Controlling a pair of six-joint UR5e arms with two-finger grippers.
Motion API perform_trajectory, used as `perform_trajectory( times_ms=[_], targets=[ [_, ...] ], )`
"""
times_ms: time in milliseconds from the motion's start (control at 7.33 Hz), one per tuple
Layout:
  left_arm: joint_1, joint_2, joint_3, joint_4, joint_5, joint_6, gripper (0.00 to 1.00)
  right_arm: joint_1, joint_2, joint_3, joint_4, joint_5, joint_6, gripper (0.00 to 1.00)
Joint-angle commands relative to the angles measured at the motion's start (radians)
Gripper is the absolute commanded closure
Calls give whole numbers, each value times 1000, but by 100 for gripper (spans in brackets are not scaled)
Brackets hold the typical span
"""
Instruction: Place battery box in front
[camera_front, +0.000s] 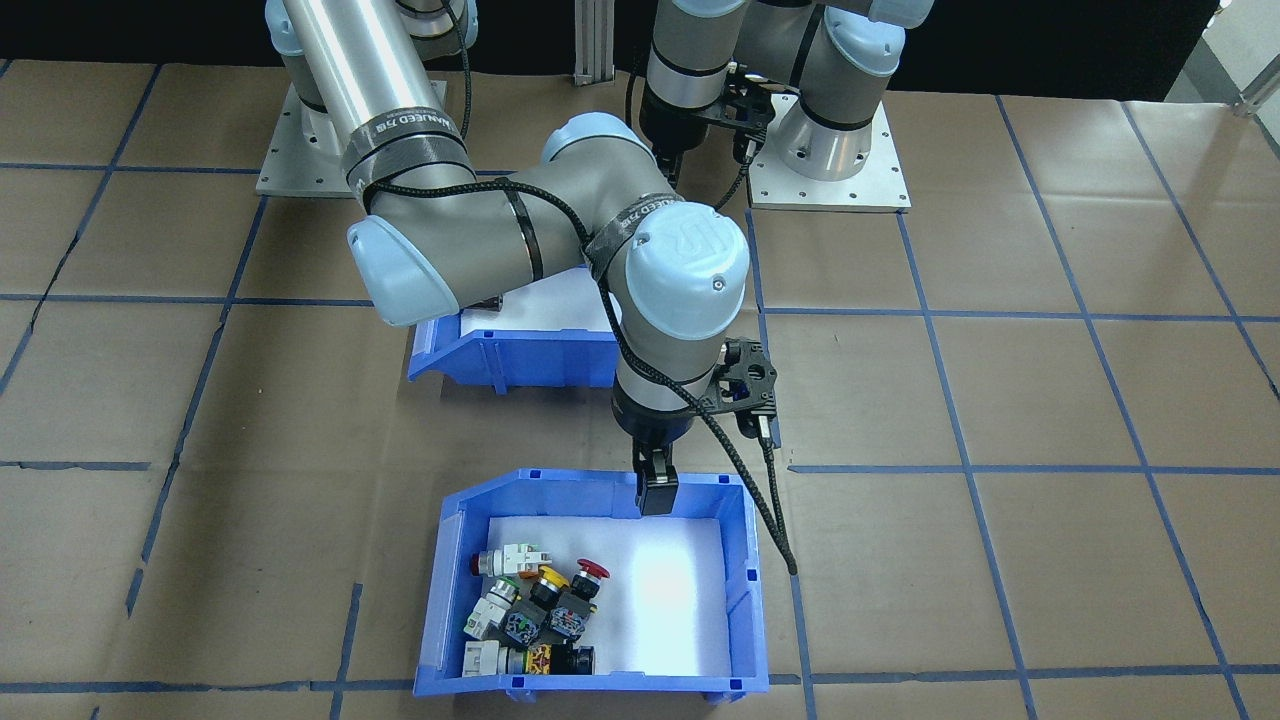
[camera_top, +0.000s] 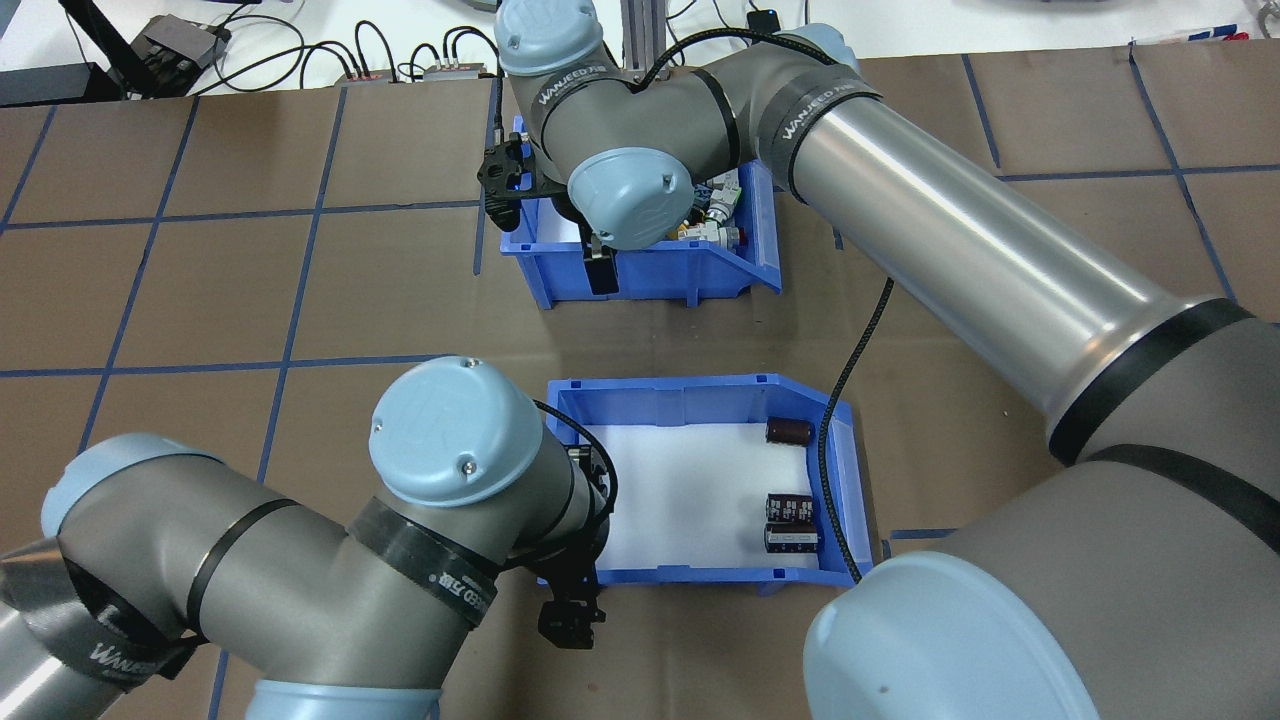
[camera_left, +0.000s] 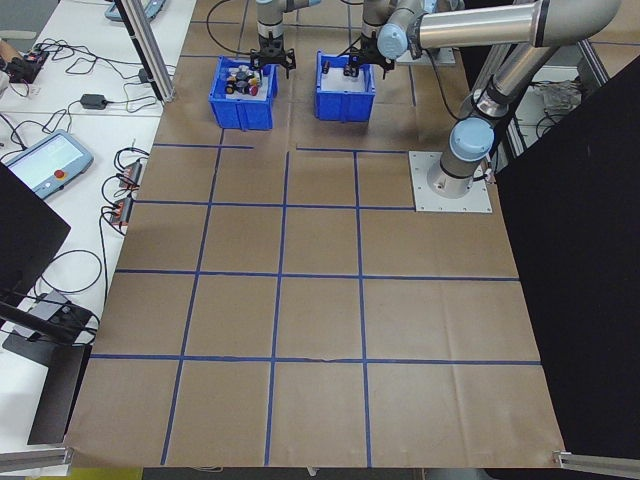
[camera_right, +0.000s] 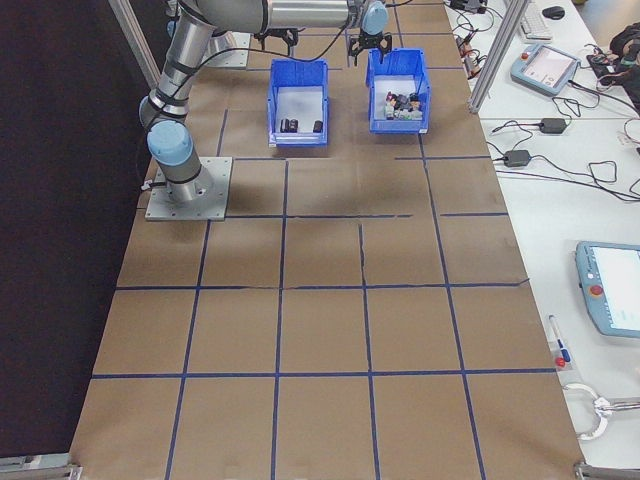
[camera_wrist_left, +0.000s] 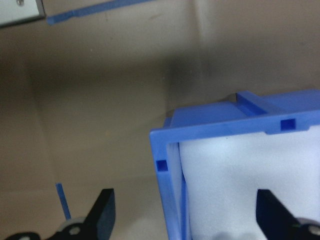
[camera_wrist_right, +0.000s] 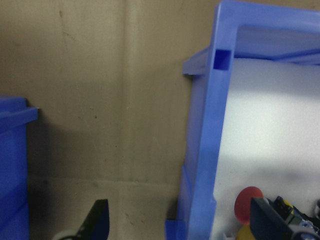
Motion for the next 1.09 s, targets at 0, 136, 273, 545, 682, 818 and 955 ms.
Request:
perform_trajectory(
  times_ms=[0, 136, 273, 545, 682, 818, 955],
  targets=[
    [-44, -19, -30, 65, -21, -111, 1, -8, 36, 4, -66, 0, -1, 9],
    [-65, -44, -52, 133, -20, -119, 1, -8, 57, 4, -74, -1, -4, 28],
    [-69, -74, -55, 198, -20, -161, 1, -12, 50, 1, -73, -11, -7, 49],
    [-96, -108, -55, 232, -23, -173, 1, -14, 33, -6, -70, -60, -13, 83],
    [-111, -128, -55, 234, -21, -173, 1, -14, 27, -8, -68, -61, -16, 95],
    [-125, -148, -53, 232, -15, -173, 1, -16, 24, -14, -68, -61, -18, 99],
    [-128, -157, -53, 231, -9, -172, 1, -22, 2, -19, -61, -61, -18, 100]
  ],
)
